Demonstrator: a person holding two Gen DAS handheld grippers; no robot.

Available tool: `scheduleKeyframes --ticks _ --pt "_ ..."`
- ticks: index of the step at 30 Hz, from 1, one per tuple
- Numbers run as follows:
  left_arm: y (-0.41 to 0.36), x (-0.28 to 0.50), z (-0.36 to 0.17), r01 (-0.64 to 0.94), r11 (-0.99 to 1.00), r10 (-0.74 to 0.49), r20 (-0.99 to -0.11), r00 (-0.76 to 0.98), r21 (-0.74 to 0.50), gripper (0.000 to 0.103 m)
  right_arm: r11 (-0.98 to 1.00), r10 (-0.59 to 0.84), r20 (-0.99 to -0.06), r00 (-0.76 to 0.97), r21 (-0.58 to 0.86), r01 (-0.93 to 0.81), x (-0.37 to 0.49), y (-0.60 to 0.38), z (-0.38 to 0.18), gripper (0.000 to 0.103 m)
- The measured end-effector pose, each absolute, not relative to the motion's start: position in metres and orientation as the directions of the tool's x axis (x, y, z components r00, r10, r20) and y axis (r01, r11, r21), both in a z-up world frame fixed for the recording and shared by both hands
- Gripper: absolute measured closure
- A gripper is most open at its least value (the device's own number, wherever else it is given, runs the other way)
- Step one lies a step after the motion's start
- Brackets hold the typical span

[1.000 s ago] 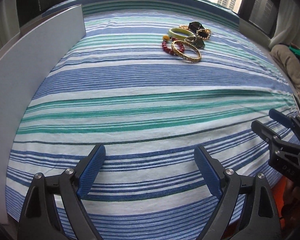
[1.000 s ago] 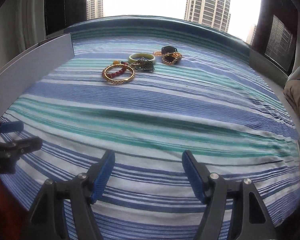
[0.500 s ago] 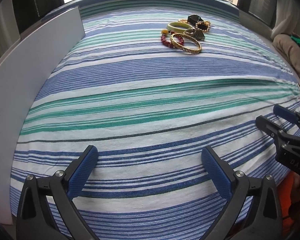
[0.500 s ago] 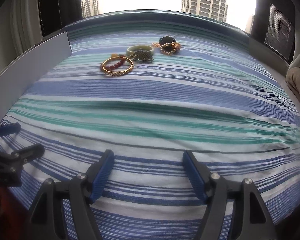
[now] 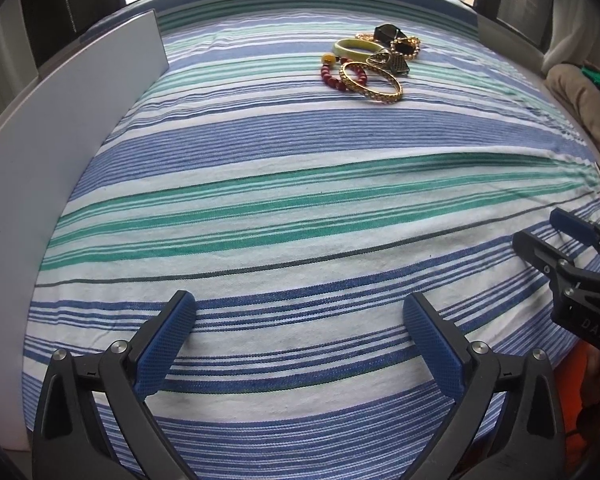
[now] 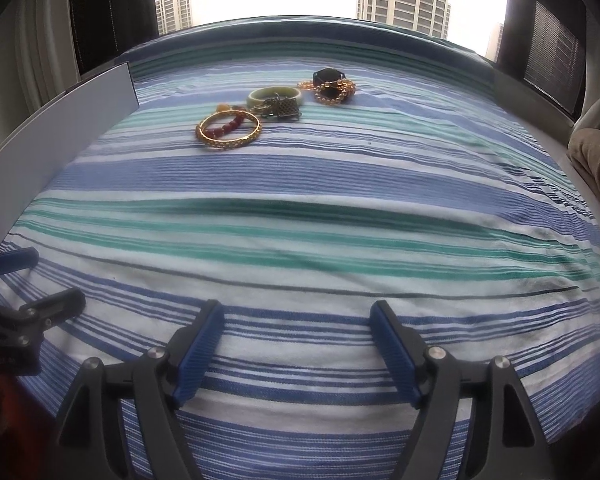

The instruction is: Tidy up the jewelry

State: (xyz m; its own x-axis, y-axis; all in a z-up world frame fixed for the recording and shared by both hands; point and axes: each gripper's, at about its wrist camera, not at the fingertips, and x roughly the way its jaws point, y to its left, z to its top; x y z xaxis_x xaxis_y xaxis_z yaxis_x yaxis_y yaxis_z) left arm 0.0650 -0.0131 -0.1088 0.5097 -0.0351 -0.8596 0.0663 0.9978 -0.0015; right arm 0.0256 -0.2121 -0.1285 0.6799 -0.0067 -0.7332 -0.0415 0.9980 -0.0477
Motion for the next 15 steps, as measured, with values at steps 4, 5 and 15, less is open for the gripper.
scheduleKeyframes --ticks 4,5,15 --pt "-0.0129 0.0645 -0.109 0.069 0.998 -0.036 -0.86 0.508 -0.001 0.0 0.998 -0.009 -0.733 0.68 -0.047 -0.037 0.0255 -0.2127 -0.1286 0.025" --pt "-0.0128 0.0644 -0.1091 0.069 0.998 -0.036 -0.861 0.508 -0.002 0.0 0.998 -0.01 -0.734 0.679 -0.047 -0.036 0.0257 -0.2126 -0.1285 0.025" --pt "-0.0133 0.0648 -0.1087 0.067 0.998 -0.035 -0.86 0.509 -0.002 0.0 0.998 -0.008 -0.747 0.664 -0.043 -0.038 0.0264 -0.2135 -0.1274 0.025"
